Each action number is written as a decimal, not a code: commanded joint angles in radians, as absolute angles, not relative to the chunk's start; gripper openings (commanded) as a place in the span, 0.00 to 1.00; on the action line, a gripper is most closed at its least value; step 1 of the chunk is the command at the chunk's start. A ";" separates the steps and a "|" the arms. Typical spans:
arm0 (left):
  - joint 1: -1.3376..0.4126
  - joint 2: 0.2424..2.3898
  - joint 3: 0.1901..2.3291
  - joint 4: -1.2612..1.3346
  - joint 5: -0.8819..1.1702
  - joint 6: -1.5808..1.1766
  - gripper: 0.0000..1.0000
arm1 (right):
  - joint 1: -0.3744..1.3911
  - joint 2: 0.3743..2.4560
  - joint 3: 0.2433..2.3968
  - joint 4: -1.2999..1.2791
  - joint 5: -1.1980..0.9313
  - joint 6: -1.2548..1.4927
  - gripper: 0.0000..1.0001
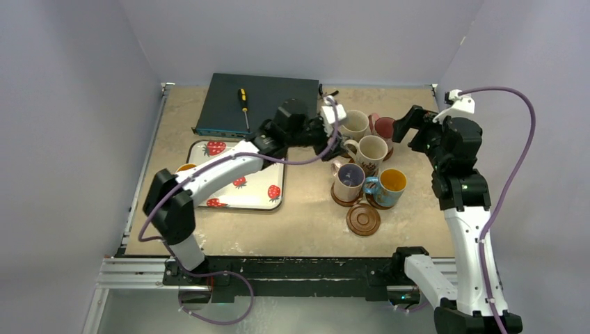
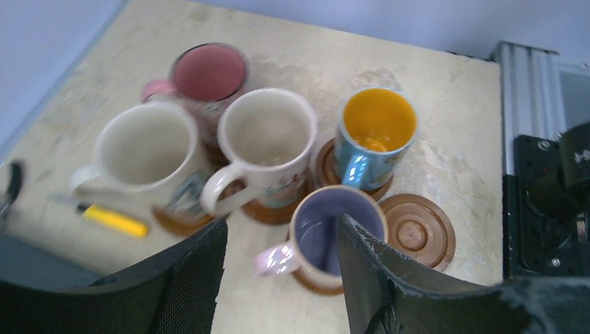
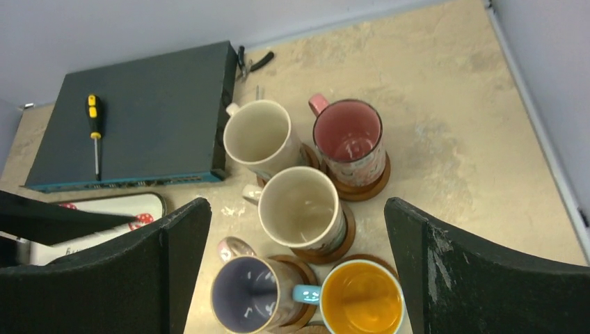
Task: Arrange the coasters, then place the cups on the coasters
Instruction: Place the cup on the coaster.
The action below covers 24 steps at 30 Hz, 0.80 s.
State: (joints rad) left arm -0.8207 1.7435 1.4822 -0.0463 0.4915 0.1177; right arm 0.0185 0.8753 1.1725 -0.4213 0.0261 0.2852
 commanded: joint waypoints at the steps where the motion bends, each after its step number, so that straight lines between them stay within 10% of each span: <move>1: -0.729 1.595 1.373 0.018 0.350 -0.058 0.56 | 0.017 0.843 1.126 -0.415 -0.008 0.369 0.98; 24: -0.510 1.307 1.011 -0.106 0.034 -0.164 0.56 | 0.127 0.722 0.781 -0.353 -0.115 0.798 0.98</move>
State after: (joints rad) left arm -0.5110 1.3495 1.0161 -0.1257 0.0689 -0.1646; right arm 0.0696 0.7387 0.8001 -0.4038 -0.1688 0.7059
